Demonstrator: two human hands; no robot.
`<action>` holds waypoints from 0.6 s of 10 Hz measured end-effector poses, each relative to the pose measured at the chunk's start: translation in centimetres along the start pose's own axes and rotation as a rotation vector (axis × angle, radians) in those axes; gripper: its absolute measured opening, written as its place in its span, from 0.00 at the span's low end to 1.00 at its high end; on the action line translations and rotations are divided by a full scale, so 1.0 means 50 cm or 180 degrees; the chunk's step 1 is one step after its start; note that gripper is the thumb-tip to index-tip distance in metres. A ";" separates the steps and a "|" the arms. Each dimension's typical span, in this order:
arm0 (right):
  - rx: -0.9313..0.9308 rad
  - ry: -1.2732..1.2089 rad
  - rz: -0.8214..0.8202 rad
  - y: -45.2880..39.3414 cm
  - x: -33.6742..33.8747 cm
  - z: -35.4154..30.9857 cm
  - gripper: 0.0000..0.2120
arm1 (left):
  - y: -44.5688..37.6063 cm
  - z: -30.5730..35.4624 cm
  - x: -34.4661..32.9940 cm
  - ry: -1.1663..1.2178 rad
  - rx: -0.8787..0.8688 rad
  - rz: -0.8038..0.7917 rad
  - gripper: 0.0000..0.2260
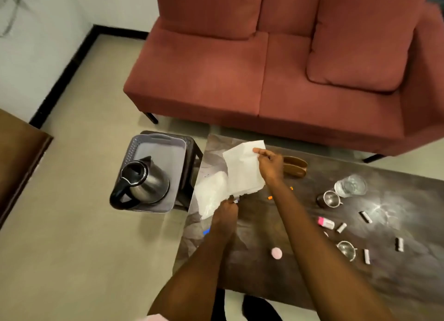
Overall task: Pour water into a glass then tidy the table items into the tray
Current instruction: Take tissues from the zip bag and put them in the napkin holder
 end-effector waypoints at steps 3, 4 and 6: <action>-0.0247 0.0182 0.0018 0.038 0.007 0.230 0.16 | -0.087 -0.100 -0.181 -0.1228 -0.0683 0.0055 0.19; -0.0104 0.0399 -0.0066 0.039 0.001 0.265 0.20 | -0.115 -0.113 -0.191 -0.1600 -0.0721 0.0304 0.16; -0.0383 0.0067 -0.0016 0.051 -0.022 0.330 0.33 | -0.159 -0.130 -0.174 -0.0412 -0.0434 0.0171 0.11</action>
Point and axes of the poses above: each hand's wrist, its own y-axis away from the middle knuckle, its own x-axis out of the back of the hand, z = x × y, the point moved 10 cm from there along -y, towards the middle knuckle, and after that the axes turned 14 degrees about x, right-handed, at the moved point
